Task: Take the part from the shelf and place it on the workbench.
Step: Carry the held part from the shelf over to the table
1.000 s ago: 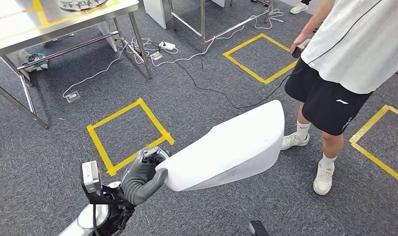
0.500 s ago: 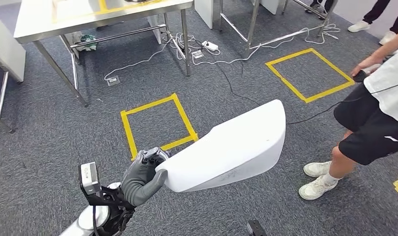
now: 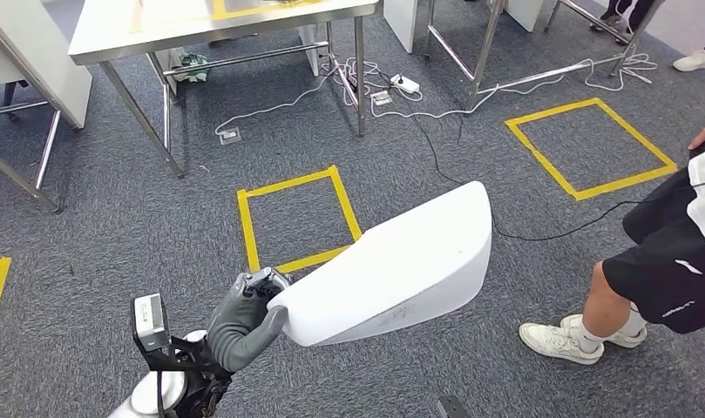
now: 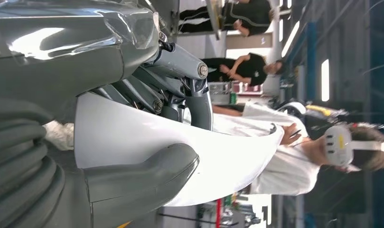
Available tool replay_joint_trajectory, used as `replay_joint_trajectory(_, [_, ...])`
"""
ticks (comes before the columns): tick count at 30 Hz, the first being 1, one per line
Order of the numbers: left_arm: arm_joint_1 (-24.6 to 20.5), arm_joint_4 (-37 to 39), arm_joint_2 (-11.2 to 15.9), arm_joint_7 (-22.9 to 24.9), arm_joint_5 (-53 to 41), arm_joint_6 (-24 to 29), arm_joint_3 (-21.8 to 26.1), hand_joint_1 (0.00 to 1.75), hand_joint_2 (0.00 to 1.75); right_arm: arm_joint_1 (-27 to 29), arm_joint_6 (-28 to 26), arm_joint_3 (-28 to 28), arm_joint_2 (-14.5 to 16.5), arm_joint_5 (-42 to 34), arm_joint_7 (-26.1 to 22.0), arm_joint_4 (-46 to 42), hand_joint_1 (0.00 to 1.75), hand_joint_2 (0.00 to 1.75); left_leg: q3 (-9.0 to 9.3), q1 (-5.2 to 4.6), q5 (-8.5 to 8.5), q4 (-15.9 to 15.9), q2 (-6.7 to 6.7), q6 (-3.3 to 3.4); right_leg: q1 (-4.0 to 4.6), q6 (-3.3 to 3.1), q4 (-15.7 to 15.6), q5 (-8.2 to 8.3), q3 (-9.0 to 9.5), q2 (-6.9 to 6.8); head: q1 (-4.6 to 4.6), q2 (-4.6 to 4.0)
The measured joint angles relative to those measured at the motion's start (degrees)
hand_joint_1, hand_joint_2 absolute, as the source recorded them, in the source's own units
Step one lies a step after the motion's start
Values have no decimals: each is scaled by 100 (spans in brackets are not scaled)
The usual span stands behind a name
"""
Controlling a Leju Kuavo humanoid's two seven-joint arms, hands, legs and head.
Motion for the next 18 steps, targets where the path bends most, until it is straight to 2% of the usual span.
replay_joint_trajectory(1, [-7, 0, -9, -9, 17, -26, 11, 175, 175, 13, -29, -1, 5, -8, -22, -1, 0, 0, 143, -58, 78, -291, 137, 67, 13, 10, -14, -20, 28, -57, 3, 0])
replay_joint_trajectory(2, [-13, 2, -19, -18, 33, -51, 21, 175, 175, 31, -59, -2, 9, -18, -40, -1, 0, 0, 212, -109, 83, -438, 234, 111, 22, 27, -28, -37, 47, -119, 8, 0])
replay_joint_trajectory(3, [-15, 3, -27, -25, 45, -71, 26, 175, 175, 52, -86, -3, 12, -28, -58, -1, 0, 0, 221, -139, 49, -469, 232, 125, 31, 52, -43, -51, 62, -191, 9, 0])
replay_joint_trajectory(4, [-14, 4, -35, -33, 56, -91, 32, 175, 175, 70, -111, -5, 13, -37, -72, -1, 0, 0, 233, -151, 50, -510, 143, 136, 33, 73, -71, -63, 93, -270, 4, 1])
replay_joint_trajectory(5, [3, 6, -43, -38, 68, -109, 41, 175, 175, 82, -137, -8, 12, -43, -83, -1, 0, 0, 286, -132, 74, -575, 58, 140, 36, 96, -70, -83, 114, -274, 7, 1])
replay_joint_trajectory(6, [11, 8, -52, -44, 81, -127, 53, 175, 175, 90, -163, -13, 8, -46, -94, -1, 0, 0, 353, -105, 104, -650, -24, 149, 32, 110, -11, -119, 106, -177, 6, 0])
replay_joint_trajectory(7, [12, 12, -72, -50, 98, -144, 64, 175, 175, 97, -186, -18, -1, -47, -101, -1, 0, 0, 423, -74, 137, -725, -102, 155, 30, 110, 161, -190, 34, -20, 12, 1])
replay_joint_trajectory(8, [12, 20, -99, -54, 113, -156, 72, 175, 175, 108, -203, -22, -15, -49, -104, -1, 0, 0, 474, -43, 161, -771, -170, 157, 16, 101, 459, -293, -126, 174, 21, 0])
replay_joint_trajectory(9, [7, 30, -126, -57, 127, -170, 75, 175, 175, 126, -218, -26, -27, -53, -108, -1, 0, 0, 487, -36, 162, -785, -240, 165, 7, 94, 837, -414, -343, 311, 26, 0])
replay_joint_trajectory(10, [13, 43, -151, -58, 137, -189, 75, 175, 175, 147, -234, -29, -38, -63, -112, -1, 0, 0, 491, -34, 154, -784, -313, 164, 2, 99, 1206, -512, -579, 368, 34, 0])
replay_joint_trajectory(11, [27, 59, -167, -56, 143, -213, 74, 175, 175, 165, -259, -36, -47, -79, -121, -1, 0, 0, 499, -31, 142, -782, -387, 158, -9, 128, 1435, -537, -761, 386, 37, 0])
replay_joint_trajectory(12, [39, 77, -179, -55, 148, -240, 73, 175, 175, 180, -290, -50, -55, -101, -134, -1, 0, 0, 513, -25, 124, -777, -451, 144, -23, 182, 1453, -466, -847, 390, 37, 0])
replay_joint_trajectory(13, [47, 95, -189, -53, 155, -263, 73, 175, 175, 186, -321, -72, -61, -126, -148, -1, 0, 0, 534, -15, 99, -764, -502, 120, -40, 254, 1239, -301, -812, 390, 37, 0])
replay_joint_trajectory(14, [49, 111, -199, -52, 163, -284, 73, 175, 175, 186, -349, -97, -68, -149, -162, -1, 0, 0, 557, -1, 62, -739, -541, 87, -63, 333, 851, -81, -683, 390, 37, 0])
replay_joint_trajectory(15, [49, 129, -209, -52, 177, -302, 73, 175, 175, 184, -369, -121, -67, -167, -174, -2, 0, 0, 565, -3, 14, -696, -569, 44, -77, 384, 478, 107, -541, 397, 40, 0])
replay_joint_trajectory(16, [49, 145, -220, -53, 192, -317, 73, 175, 175, 183, -387, -142, -68, -177, -187, -2, 0, 0, 557, -7, -37, -642, -589, 2, -87, 381, 198, 235, -427, 404, 43, 0])
replay_joint_trajectory(17, [48, 160, -228, -54, 206, -330, 73, 175, 175, 185, -398, -156, -65, -181, -198, -2, 0, 0, 543, -16, -77, -596, -601, -31, -89, 342, 47, 294, -366, 411, 42, 0])
replay_joint_trajectory(18, [48, 175, -235, -57, 226, -337, 74, 175, 175, 192, -404, -166, -63, -176, -205, -2, 0, 0, 526, -25, -105, -566, -607, -54, -80, 281, 24, 292, -356, 418, 41, 0])
